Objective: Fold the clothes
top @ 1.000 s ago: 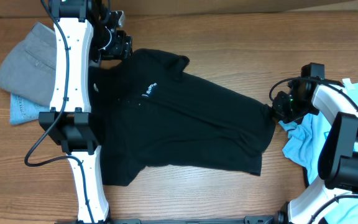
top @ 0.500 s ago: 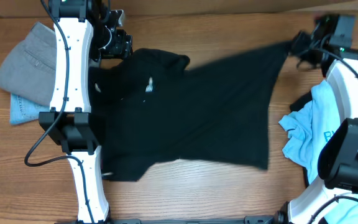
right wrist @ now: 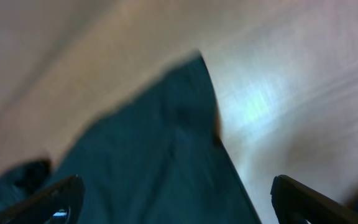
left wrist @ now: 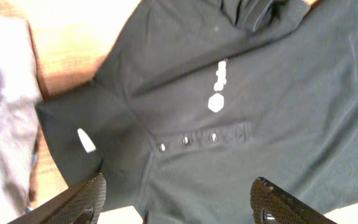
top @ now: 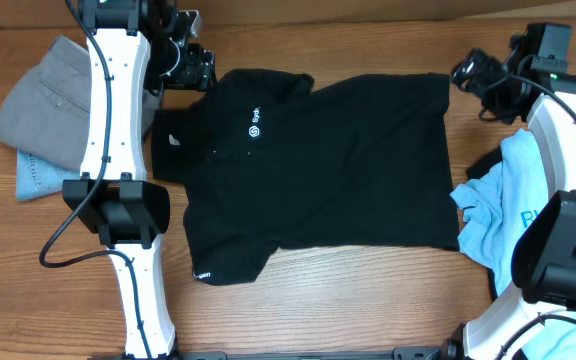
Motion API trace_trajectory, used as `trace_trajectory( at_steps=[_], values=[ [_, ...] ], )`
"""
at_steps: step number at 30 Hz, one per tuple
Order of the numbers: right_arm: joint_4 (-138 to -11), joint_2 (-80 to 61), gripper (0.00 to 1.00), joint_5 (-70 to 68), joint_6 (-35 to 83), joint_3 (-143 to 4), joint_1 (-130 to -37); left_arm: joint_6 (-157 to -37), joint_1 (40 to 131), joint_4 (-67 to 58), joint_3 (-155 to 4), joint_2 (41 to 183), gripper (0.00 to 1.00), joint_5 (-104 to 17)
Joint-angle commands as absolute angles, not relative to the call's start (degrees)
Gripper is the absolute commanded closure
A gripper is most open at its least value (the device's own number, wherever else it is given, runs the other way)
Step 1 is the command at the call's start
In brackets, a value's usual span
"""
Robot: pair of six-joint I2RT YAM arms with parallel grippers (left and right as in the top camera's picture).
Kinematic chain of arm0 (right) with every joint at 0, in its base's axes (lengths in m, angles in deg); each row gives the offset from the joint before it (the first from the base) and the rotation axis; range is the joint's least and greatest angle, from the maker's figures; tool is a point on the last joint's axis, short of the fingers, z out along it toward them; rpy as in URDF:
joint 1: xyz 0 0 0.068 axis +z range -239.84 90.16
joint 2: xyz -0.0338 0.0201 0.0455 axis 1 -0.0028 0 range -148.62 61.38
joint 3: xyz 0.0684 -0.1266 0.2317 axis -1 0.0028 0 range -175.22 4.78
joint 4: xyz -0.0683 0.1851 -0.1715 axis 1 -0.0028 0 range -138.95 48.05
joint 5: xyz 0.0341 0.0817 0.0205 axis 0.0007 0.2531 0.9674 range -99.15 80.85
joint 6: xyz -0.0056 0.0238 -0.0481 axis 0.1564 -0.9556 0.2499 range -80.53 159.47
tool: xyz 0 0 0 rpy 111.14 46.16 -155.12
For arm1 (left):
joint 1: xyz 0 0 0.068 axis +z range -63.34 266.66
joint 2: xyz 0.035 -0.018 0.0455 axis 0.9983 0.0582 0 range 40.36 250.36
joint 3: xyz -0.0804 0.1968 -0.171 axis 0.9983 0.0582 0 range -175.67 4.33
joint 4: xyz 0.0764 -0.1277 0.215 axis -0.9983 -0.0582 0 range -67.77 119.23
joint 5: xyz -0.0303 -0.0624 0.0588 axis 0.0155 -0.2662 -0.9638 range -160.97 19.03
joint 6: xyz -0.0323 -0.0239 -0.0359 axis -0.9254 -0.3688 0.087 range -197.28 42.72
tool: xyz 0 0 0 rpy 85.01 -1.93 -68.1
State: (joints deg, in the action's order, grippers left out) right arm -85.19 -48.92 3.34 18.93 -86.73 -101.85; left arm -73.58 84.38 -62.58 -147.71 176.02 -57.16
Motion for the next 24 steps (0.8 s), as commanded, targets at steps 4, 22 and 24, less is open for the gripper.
trace_trajectory(
  at_steps=[4,22,24],
  values=[
    [-93.19,-42.91,0.10,10.31,23.46,-87.45,-101.63,-67.30,83.15,-53.94,-147.80,174.75,0.50,-56.29],
    [-105.63,-26.93,0.10,14.53,24.44,-87.45,-96.65,-60.97,72.53,-38.29,-145.55,191.10,0.48,-53.27],
    [-106.59,-26.91,0.11,14.53,24.46,-87.45,-96.65,-60.94,71.66,-37.75,-145.55,192.85,0.53,-53.34]
  ],
)
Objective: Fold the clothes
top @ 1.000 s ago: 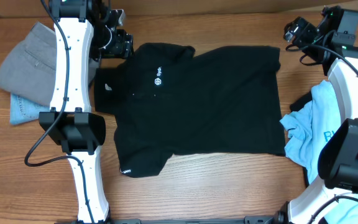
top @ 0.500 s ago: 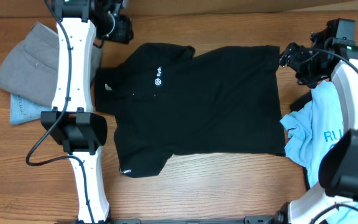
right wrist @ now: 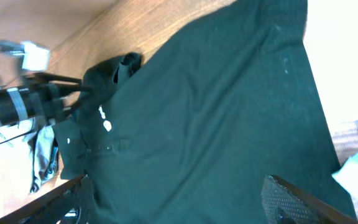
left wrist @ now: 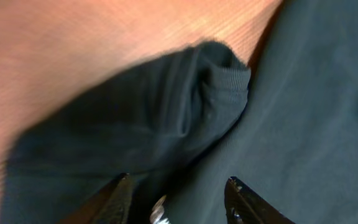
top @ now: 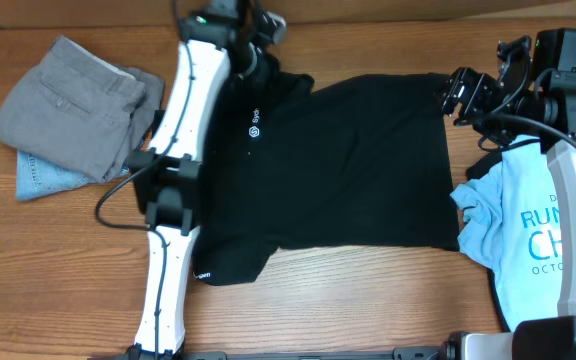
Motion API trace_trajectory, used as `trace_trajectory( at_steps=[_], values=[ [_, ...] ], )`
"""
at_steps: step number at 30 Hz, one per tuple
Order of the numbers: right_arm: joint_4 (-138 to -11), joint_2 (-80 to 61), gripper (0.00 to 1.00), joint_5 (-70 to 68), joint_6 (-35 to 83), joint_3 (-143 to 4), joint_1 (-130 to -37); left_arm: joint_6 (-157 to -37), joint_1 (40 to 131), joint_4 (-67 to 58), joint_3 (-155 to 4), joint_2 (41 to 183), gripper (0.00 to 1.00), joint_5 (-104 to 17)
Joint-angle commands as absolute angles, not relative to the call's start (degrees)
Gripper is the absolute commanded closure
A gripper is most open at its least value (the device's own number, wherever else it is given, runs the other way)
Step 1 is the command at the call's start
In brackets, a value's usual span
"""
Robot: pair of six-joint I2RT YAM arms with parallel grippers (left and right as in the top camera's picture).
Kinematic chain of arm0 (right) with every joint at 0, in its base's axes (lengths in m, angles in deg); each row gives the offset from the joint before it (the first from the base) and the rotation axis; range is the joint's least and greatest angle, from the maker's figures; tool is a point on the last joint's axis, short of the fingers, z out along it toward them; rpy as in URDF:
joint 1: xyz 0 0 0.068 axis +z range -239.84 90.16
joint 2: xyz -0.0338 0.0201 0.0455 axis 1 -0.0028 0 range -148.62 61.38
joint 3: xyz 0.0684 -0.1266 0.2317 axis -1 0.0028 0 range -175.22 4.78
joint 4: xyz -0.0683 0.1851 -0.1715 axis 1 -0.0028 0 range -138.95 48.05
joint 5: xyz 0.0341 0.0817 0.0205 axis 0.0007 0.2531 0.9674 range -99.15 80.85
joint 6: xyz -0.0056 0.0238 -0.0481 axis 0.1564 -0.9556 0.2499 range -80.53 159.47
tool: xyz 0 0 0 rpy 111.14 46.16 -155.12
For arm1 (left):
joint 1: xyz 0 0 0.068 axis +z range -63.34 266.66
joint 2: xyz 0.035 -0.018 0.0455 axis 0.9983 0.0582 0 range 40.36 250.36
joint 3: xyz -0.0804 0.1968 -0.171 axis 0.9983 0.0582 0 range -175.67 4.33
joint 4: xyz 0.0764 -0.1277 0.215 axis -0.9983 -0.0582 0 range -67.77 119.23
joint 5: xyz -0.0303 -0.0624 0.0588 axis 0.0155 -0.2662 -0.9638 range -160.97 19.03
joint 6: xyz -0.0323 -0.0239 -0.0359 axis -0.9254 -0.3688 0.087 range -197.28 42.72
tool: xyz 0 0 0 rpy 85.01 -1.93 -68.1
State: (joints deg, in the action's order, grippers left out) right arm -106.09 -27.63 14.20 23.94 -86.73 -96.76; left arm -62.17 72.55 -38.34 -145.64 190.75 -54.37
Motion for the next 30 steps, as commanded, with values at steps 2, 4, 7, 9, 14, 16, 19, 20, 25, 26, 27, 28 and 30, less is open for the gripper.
trace_trajectory(
  at_steps=[2,4,7,9,14,16,19,20,25,26,27,28,30],
  values=[
    [-107.68,-26.91,0.11,14.55,24.46,-87.45,-96.65,-60.97,71.07,-36.44,-145.55,194.40,0.64,-53.67],
    [-108.45,-26.91,0.11,14.53,24.49,-87.45,-96.65,-61.12,70.87,-34.69,-145.55,195.40,0.65,-53.53],
    [-109.26,-26.91,0.11,14.53,24.49,-87.45,-96.65,-62.32,70.87,-32.35,-145.55,195.67,0.64,-53.58],
    [-109.56,-26.91,0.11,14.53,24.49,-87.45,-96.65,-62.30,70.87,-31.48,-145.55,195.67,0.62,-53.60],
    [-109.58,-26.91,0.11,14.51,24.49,-87.45,-96.65,-62.28,70.87,-31.08,-144.85,195.99,0.58,-54.43],
    [-109.54,-26.91,0.11,14.51,24.49,-87.45,-96.65,-62.28,70.87,-30.54,-144.85,196.56,0.57,-55.61],
    [-109.61,-26.91,0.11,14.53,24.49,-87.45,-96.65,-62.30,70.87,-29.88,-144.85,197.15,0.60,-56.31],
    [-109.61,-26.91,0.11,14.53,24.46,-87.45,-96.65,-62.30,70.87,-29.81,-144.85,197.24,0.67,-56.42],
    [-109.61,-26.91,0.11,14.53,24.46,-87.45,-96.65,-64.68,71.22,-28.92,-144.87,197.22,0.96,-60.49],
    [-109.61,-26.91,0.11,14.53,24.46,-87.45,-96.65,-64.68,71.37,-28.77,-144.87,197.22,0.96,-60.88],
    [-109.63,-26.91,0.11,14.53,24.46,-87.45,-96.65,-64.70,71.66,-28.72,-144.87,197.22,0.96,-61.01],
    [-109.67,-26.91,0.12,14.55,24.46,-87.45,-96.65,-64.90,72.01,-28.72,-144.98,197.22,0.96,-61.03],
    [-109.65,-26.91,0.12,14.53,24.46,-87.45,-96.65,-66.32,72.95,-28.72,-145.11,197.20,0.96,-60.90]
  ],
)
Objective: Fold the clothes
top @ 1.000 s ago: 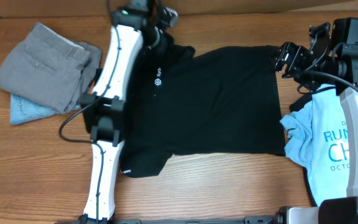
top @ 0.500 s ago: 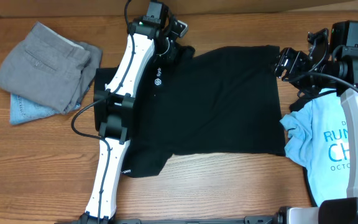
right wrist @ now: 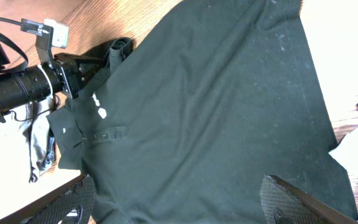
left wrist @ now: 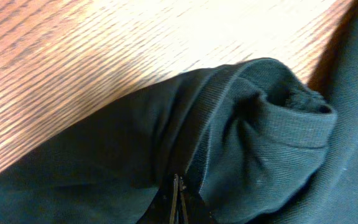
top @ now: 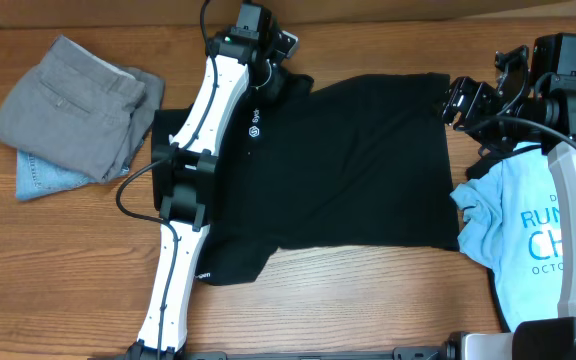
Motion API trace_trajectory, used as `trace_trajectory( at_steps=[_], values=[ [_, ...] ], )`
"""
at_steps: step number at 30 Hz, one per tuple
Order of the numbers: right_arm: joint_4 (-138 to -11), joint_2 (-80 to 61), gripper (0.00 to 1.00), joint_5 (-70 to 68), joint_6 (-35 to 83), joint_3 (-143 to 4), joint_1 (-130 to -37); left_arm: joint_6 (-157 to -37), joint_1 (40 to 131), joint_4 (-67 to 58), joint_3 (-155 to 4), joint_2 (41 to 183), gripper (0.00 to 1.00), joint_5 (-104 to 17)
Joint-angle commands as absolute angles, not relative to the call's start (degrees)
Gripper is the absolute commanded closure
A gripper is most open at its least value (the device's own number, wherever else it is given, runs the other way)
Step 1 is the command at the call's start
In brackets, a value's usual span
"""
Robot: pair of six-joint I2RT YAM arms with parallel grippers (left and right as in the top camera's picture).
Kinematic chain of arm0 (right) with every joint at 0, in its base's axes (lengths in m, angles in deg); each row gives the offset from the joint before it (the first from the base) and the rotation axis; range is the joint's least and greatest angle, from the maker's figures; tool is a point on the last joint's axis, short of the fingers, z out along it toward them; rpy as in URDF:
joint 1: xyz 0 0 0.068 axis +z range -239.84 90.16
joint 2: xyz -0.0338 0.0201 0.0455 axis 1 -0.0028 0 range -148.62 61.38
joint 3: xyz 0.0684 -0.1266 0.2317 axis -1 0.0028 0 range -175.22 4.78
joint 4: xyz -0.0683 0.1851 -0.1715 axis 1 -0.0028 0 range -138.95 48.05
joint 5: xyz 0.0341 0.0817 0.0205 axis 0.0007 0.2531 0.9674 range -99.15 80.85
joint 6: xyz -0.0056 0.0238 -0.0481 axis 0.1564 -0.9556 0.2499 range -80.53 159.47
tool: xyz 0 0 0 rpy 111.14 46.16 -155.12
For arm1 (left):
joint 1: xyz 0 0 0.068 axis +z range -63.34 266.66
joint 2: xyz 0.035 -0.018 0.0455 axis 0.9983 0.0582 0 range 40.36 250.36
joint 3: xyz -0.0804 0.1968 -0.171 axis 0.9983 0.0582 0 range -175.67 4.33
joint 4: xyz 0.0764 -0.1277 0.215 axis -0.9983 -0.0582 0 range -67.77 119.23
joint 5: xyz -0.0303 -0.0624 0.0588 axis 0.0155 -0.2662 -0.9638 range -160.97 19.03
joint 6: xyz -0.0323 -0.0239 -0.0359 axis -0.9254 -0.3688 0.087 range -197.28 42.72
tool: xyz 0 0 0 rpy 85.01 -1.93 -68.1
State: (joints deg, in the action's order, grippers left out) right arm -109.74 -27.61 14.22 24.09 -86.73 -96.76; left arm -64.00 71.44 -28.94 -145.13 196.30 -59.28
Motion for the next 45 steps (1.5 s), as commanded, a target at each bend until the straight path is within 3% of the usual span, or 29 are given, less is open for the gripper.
trace_trajectory(
  at_steps=[1,18,22,26,35,45],
  values=[
    [-109.65,-26.91,0.12,14.53,24.46,-87.45,-96.65,-67.26,73.43,-28.79,-145.20,197.20,0.96,-60.53],
    [-110.04,-26.91,0.11,14.51,24.49,-87.45,-96.65,-80.27,82.63,-27.28,-161.44,197.04,0.96,-49.80],
    [-110.02,-26.91,0.11,14.51,24.46,-87.45,-96.65,-75.74,81.36,-32.17,-160.08,197.15,0.64,-46.72],
    [-110.00,-26.91,0.11,14.51,24.46,-87.45,-96.65,-68.40,78.35,-35.65,-156.72,197.24,0.50,-46.28],
    [-110.92,-26.91,0.11,14.51,24.49,-87.43,-96.65,-65.66,72.23,-31.24,-150.01,197.35,0.41,-53.10],
    [-111.03,-26.91,0.11,14.51,24.46,-87.43,-96.65,-65.91,71.59,-30.73,-146.77,197.59,0.47,-58.58]
  ],
)
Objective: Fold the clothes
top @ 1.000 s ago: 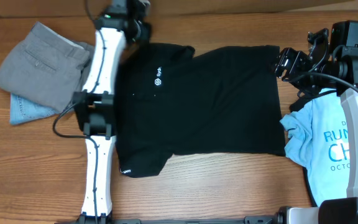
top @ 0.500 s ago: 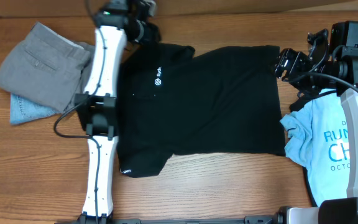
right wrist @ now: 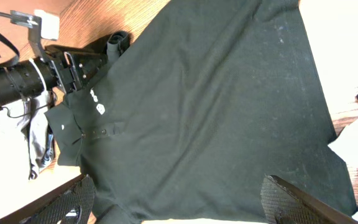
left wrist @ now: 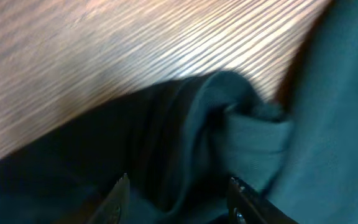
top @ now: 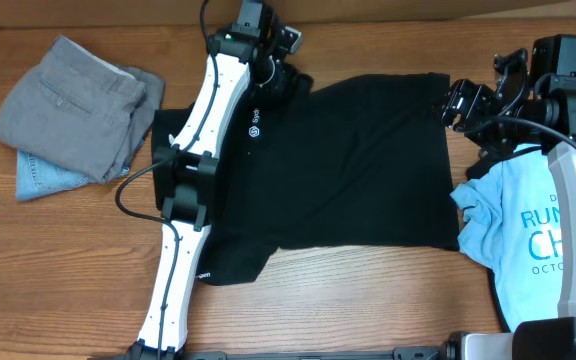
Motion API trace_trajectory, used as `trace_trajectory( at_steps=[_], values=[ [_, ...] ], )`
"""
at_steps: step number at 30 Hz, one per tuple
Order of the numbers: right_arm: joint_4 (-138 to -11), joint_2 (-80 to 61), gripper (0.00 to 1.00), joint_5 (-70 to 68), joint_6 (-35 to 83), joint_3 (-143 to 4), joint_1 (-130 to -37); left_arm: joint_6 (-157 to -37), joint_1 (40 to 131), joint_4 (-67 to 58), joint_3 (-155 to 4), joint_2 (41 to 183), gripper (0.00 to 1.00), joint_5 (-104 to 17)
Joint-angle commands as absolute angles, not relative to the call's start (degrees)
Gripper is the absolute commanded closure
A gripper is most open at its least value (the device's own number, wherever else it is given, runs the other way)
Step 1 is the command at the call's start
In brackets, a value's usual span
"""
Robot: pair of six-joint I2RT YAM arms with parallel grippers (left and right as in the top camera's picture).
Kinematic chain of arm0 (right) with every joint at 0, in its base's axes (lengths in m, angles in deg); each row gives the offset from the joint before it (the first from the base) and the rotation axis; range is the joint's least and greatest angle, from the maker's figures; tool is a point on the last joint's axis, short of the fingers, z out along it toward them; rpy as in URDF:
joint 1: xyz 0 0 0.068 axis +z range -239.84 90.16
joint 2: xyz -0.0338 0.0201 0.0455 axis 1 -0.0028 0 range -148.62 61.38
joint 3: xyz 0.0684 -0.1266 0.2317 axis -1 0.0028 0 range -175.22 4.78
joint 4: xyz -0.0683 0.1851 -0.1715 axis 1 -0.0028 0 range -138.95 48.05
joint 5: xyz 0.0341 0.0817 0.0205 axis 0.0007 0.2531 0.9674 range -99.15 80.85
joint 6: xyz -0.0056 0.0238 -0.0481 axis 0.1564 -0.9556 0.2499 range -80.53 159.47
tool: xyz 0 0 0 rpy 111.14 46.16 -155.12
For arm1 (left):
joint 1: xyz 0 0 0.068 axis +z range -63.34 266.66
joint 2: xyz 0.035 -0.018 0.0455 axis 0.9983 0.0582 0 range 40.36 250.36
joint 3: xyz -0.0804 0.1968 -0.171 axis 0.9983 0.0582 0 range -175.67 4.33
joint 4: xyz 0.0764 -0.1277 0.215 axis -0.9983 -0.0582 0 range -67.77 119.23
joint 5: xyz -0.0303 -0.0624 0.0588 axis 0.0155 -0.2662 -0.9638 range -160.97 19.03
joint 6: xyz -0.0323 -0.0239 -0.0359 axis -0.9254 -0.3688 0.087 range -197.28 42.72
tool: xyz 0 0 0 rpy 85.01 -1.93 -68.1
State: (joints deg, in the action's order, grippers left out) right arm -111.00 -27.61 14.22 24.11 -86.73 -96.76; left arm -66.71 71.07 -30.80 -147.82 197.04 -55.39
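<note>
A black polo shirt (top: 338, 170) lies spread flat on the wooden table, collar to the left. Its far sleeve (top: 290, 82) is bunched up at the top edge. My left gripper (top: 280, 66) is down at that sleeve. In the left wrist view the gripper (left wrist: 178, 185) is open, with the folded sleeve (left wrist: 235, 130) between its fingers. My right gripper (top: 460, 100) hovers over the shirt's far right corner. In the right wrist view it (right wrist: 179, 193) is wide open and holds nothing, high above the shirt (right wrist: 204, 106).
Grey trousers (top: 68, 100) lie on folded blue jeans (top: 40, 178) at the far left. A light blue T-shirt (top: 533, 235) lies at the right under my right arm, with a dark garment (top: 488, 160) beside it.
My left gripper was shut on the sleeve's fabric and is now open, the sleeve still between its fingers. The right gripper has barely shifted.
My left gripper was first open above the collar, and the right one was low by the far right corner. Then the left was open at the bunched far sleeve and the right was raised. The left then shut on the sleeve and is now open again.
</note>
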Motion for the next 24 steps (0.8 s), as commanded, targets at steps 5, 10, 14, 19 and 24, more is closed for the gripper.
trace_trajectory(
  at_steps=[5,10,14,19,24],
  values=[
    [-111.07,-26.91,0.11,14.51,24.46,-87.43,-96.65,-67.02,71.90,-29.44,-146.77,197.59,0.44,-57.95],
    [-111.05,-26.91,0.11,14.51,24.46,-87.43,-96.65,-67.00,71.33,-30.16,-146.77,197.87,0.44,-57.40],
    [-111.05,-26.91,0.11,14.51,24.46,-87.43,-96.65,-67.00,70.67,-30.01,-146.77,198.64,0.50,-57.80],
    [-111.07,-26.91,0.11,14.51,24.46,-87.43,-96.65,-67.24,70.65,-30.75,-146.77,199.47,0.86,-61.05],
    [-110.87,-26.91,0.11,14.51,24.46,-87.43,-96.65,-69.03,71.92,-30.30,-147.98,199.01,0.96,-63.22]
  ],
)
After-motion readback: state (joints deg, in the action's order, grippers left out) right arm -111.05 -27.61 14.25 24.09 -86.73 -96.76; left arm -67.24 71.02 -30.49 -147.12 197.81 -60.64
